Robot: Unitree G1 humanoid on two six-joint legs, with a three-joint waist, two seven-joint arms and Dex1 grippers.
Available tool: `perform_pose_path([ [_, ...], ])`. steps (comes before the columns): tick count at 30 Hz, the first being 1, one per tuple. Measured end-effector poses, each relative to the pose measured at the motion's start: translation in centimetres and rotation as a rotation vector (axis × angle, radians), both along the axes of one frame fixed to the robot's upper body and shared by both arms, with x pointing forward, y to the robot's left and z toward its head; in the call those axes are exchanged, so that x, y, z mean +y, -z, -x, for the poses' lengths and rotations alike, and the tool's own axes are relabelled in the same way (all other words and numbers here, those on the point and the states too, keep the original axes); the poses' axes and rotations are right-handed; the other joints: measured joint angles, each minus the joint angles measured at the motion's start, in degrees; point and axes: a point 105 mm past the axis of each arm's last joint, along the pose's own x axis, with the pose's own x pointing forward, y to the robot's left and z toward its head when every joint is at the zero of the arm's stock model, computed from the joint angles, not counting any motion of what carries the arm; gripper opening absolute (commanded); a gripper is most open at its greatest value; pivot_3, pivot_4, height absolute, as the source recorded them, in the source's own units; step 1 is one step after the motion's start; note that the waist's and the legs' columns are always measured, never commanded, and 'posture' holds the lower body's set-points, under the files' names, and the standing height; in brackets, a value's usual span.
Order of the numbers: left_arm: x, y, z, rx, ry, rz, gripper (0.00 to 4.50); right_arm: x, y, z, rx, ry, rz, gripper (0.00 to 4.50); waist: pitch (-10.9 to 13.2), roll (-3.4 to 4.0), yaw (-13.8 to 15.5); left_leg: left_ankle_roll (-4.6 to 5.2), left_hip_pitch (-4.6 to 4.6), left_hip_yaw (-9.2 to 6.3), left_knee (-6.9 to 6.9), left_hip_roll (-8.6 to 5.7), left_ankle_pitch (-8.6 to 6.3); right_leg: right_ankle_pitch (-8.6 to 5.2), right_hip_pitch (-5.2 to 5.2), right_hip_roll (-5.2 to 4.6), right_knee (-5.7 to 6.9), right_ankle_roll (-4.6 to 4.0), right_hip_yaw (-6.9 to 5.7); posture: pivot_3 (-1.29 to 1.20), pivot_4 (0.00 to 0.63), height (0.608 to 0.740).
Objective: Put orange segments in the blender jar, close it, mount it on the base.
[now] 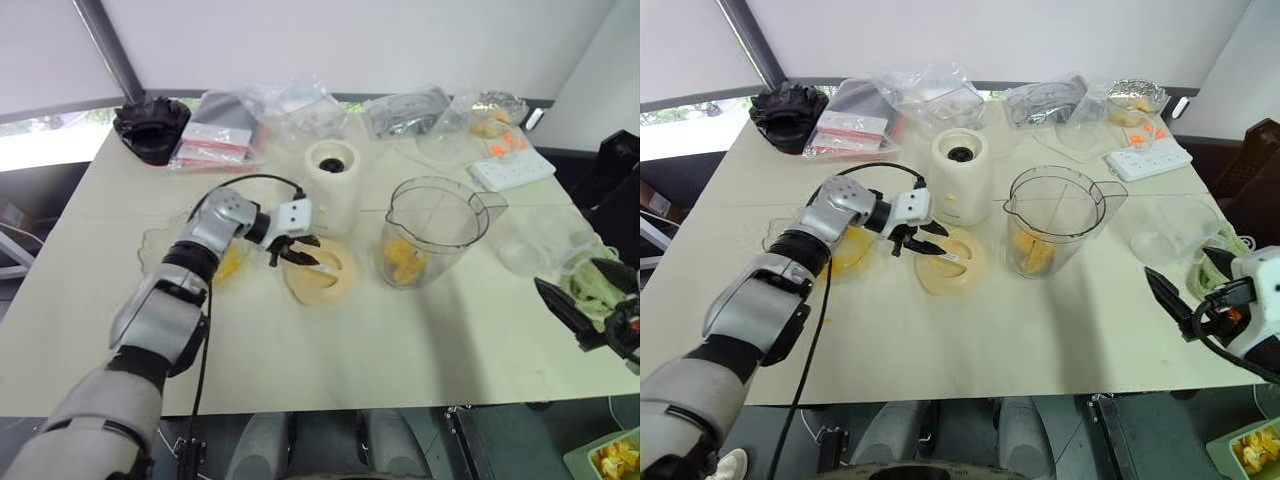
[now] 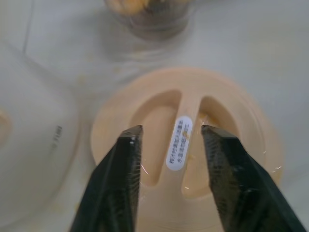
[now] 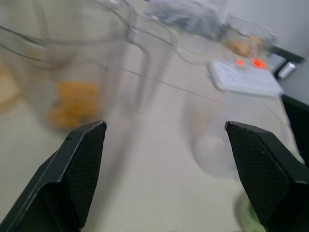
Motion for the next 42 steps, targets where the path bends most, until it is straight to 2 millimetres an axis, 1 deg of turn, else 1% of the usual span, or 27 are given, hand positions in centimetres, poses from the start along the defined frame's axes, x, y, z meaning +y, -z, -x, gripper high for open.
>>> perform_pose_path([
  [2,0.0,0.7,-0.1,-0.007,-0.007,-0.026,2.23,1.3,-0.4,0.3,-0.006,-0.034,-0.004,4.12,0.0,-0.08,0.0,0.00,-0.01,0.00,0.01,0.00,0.00,0.00,0.00,-0.03,-0.01,0.00,0.00,0.00,0.150,0.740],
  [4,-0.1,1.0,-0.1,-0.010,-0.007,-0.040,2.23,1.7,-0.6,0.5,-0.010,-0.036,-0.005,4.12,0.0,-0.12,0.1,0.00,-0.01,0.00,0.01,-0.01,0.00,0.01,0.01,-0.05,-0.02,-0.01,0.00,0.00,0.150,0.740],
  [9,-0.8,1.7,-0.3,-0.032,-0.014,-0.082,2.23,1.5,-1.3,0.7,-0.026,-0.012,0.011,4.12,0.1,-0.27,0.1,0.00,-0.02,0.00,0.02,-0.02,0.00,0.12,0.02,-0.05,-0.04,0.12,-0.02,0.00,0.150,0.740],
  [13,-1.2,2.4,-0.4,-0.044,-0.026,-0.107,2.23,1.2,-1.2,0.9,-0.014,0.005,0.015,4.12,0.1,-0.27,0.1,0.00,-0.02,0.00,0.02,-0.01,0.00,0.13,0.02,-0.04,-0.04,0.14,-0.03,0.00,0.150,0.740],
  [16,-2.5,2.9,-0.2,-0.049,-0.020,-0.119,2.23,1.2,-1.3,0.9,-0.015,0.007,0.022,4.12,0.0,-0.30,0.1,0.00,-0.01,0.00,0.03,-0.01,0.00,0.12,0.06,-0.05,-0.04,0.16,-0.03,0.00,0.150,0.740],
  [18,-2.9,2.9,-0.2,-0.048,-0.017,-0.132,2.23,1.2,-1.4,0.8,-0.014,0.004,0.038,4.12,0.0,-0.32,0.2,0.00,0.06,-0.01,0.04,-0.02,0.00,0.09,0.14,-0.05,-0.04,0.19,-0.04,0.00,0.150,0.740],
  [21,-3.0,3.3,-0.2,-0.040,-0.021,-0.150,1.45,1.3,-1.6,0.7,-0.019,0.003,0.049,4.12,0.0,-0.31,0.2,-0.01,0.20,-0.07,0.04,-0.01,0.00,-0.09,0.34,-0.05,-0.09,0.17,-0.10,0.00,0.150,0.740],
  [23,-3.2,3.4,-0.1,-0.030,-0.028,-0.149,0.53,1.5,-1.7,0.3,-0.031,-0.003,0.060,4.12,0.0,-0.33,0.1,-0.01,0.31,-0.08,0.06,0.01,-0.01,-0.10,0.49,-0.06,-0.15,0.16,-0.13,0.00,0.150,0.740],
  [24,-3.4,3.2,-0.2,-0.027,-0.030,-0.150,0.25,1.5,-1.7,0.1,-0.038,-0.003,0.059,4.12,0.0,-0.36,0.1,-0.01,0.35,-0.09,0.07,0.04,-0.01,-0.10,0.58,-0.06,-0.19,0.15,-0.16,0.00,0.150,0.740],
  [27,-3.3,3.2,-0.2,-0.005,-0.049,-0.143,0.27,1.7,-1.4,-0.4,-0.036,-0.006,0.056,4.12,0.0,-0.36,0.0,-0.01,0.36,-0.10,0.08,0.06,-0.01,-0.10,0.58,-0.10,-0.20,0.15,-0.16,0.00,0.150,0.740],
  [29,-3.1,3.0,-0.3,0.021,-0.068,-0.124,0.27,1.7,-1.1,-1.1,-0.034,-0.006,0.047,4.12,0.0,-0.37,0.0,-0.01,0.31,-0.10,0.08,0.06,-0.01,-0.09,0.52,-0.11,-0.21,0.14,-0.16,0.00,0.150,0.740],
  [32,-2.2,2.6,-0.3,0.070,-0.094,-0.094,0.27,1.4,-0.2,-3.1,-0.002,-0.003,0.082,4.12,0.0,-0.43,-0.3,-0.01,0.13,-0.05,0.08,0.04,0.00,0.06,0.25,-0.11,-0.14,-0.07,-0.13,0.00,0.150,0.740],
  [34,-1.1,1.8,-0.6,0.095,-0.116,-0.044,0.27,1.1,0.5,-4.6,0.020,0.002,0.103,4.12,0.0,-0.45,-0.3,-0.01,0.03,-0.03,0.07,0.03,0.00,0.10,0.05,-0.09,0.01,-0.04,-0.13,0.00,0.150,0.740],
  [37,0.0,0.0,-1.1,0.102,-0.148,0.055,0.27,0.9,1.9,-6.4,0.066,-0.005,0.140,4.12,0.0,-0.43,0.0,-0.01,-0.04,-0.04,-0.01,0.02,0.00,0.17,-0.05,-0.04,0.07,0.13,-0.17,0.00,0.150,0.740],
  [40,0.3,-1.6,-1.2,0.095,-0.150,0.153,0.27,0.6,3.1,-8.2,0.086,-0.022,0.183,4.12,0.0,-0.43,0.1,-0.01,-0.10,-0.02,0.00,-0.01,0.00,0.16,-0.07,-0.07,0.02,0.15,-0.16,0.00,0.150,0.740],
  [42,0.5,-2.2,-1.1,0.078,-0.139,0.195,0.27,0.5,3.9,-9.2,0.101,-0.054,0.221,4.12,0.0,-0.42,-0.1,-0.01,-0.10,0.03,0.00,-0.02,0.00,0.17,-0.07,-0.10,-0.01,0.15,-0.12,0.00,0.150,0.740],
])
